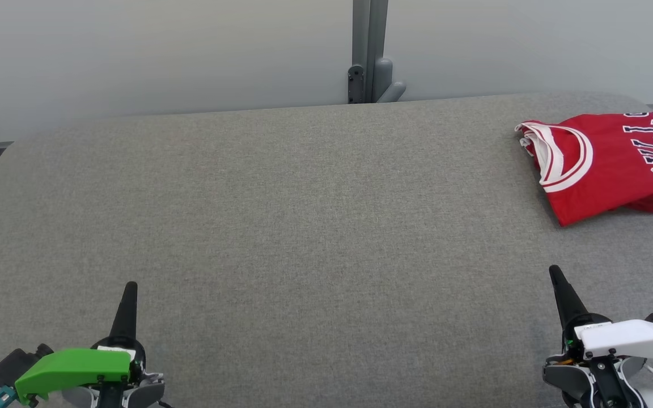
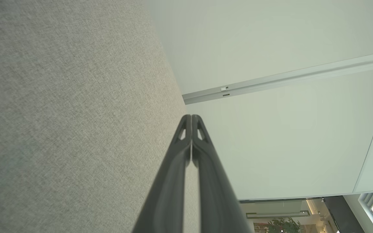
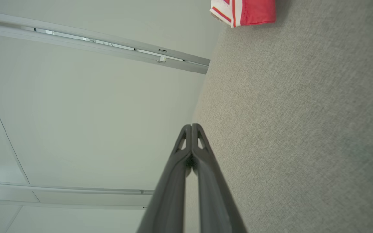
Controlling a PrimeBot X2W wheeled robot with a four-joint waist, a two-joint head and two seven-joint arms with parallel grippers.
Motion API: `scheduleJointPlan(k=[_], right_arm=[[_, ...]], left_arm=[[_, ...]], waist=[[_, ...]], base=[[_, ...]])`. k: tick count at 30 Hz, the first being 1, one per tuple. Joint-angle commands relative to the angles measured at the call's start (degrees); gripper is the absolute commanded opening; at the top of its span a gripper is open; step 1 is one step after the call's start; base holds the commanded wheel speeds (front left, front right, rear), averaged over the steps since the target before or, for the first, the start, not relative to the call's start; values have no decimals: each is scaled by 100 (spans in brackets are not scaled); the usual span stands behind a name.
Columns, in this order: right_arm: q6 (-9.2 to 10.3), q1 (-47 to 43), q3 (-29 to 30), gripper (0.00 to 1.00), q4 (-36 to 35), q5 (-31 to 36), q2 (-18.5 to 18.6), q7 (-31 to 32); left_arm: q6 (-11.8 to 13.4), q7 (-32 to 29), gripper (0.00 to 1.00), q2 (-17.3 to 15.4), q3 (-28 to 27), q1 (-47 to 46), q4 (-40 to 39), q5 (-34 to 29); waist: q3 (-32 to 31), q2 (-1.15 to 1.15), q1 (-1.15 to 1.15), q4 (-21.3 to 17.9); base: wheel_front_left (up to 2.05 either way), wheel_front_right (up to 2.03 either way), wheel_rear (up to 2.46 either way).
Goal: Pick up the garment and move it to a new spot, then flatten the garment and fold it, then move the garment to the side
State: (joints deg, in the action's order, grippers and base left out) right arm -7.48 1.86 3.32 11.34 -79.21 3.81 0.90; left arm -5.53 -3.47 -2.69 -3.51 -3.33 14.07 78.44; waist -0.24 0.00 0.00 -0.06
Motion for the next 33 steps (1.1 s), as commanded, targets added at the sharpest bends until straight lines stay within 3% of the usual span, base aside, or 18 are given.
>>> scheduleJointPlan(k=[1,33], right_arm=[[-3,99,36,0,-53,-143,9,44],[-2,126,252,0,-66,-1395,-20,400]], left_arm=[[-46,-43,0,-28,-45,-132,-39,138],[-208,-393,0,-33,-257,-248,-83,1383]], waist=[[2,0,0,0],[45,0,0,5]], base=[[0,0,0],[0,0,0]])
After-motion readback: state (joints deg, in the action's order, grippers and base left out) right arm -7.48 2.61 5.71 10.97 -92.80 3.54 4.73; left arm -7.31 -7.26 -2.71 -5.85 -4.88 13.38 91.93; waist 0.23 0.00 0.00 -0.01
